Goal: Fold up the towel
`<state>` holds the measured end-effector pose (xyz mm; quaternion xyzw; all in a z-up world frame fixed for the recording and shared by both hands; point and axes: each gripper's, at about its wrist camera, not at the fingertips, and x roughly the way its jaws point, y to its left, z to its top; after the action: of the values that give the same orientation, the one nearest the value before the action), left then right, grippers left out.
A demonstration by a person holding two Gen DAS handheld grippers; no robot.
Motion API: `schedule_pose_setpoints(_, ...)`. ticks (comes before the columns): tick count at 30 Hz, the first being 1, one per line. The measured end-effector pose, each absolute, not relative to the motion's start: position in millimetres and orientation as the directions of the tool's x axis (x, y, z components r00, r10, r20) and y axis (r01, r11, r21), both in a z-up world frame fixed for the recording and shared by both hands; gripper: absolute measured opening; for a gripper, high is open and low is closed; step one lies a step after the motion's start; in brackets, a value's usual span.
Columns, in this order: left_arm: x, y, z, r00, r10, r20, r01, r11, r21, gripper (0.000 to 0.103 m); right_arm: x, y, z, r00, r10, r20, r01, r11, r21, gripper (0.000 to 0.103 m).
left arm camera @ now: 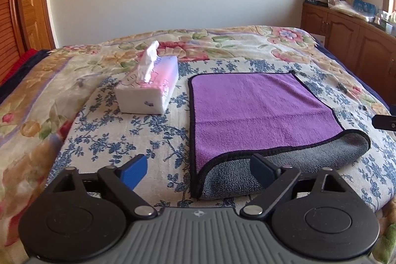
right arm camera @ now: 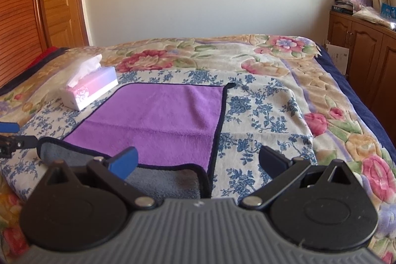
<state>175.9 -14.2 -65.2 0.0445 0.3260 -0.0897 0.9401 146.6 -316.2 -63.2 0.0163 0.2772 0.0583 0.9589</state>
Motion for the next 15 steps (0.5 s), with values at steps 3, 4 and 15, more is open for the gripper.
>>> schedule_pose_setpoints(3, 179.4, -15.6, -68.5, 0.757, -0.154, -0.635, 0.217, 0.976, 0.022, 0.079, 149.9, -315.3, -65.9, 0.833, 0.124, -0.539, -0.107, 0.992, 0.063, 0.103)
schedule_pose_setpoints(4, 180.5, -16.1, -69.7, 0.751, -0.160, -0.640, 0.223, 0.975, 0.018, 0.075, 150.9, -314.9, -66.7, 0.831, 0.124, -0.543, -0.108, 0.992, 0.062, 0.103)
schedule_pose_setpoints(15, 187.2, -18.1, -76.9, 0.714, -0.201, -0.671, 0.259, 0.966, -0.014, 0.054, 159.6, -313.7, -73.8, 0.809, 0.127, -0.574, -0.115, 0.992, 0.057, 0.103)
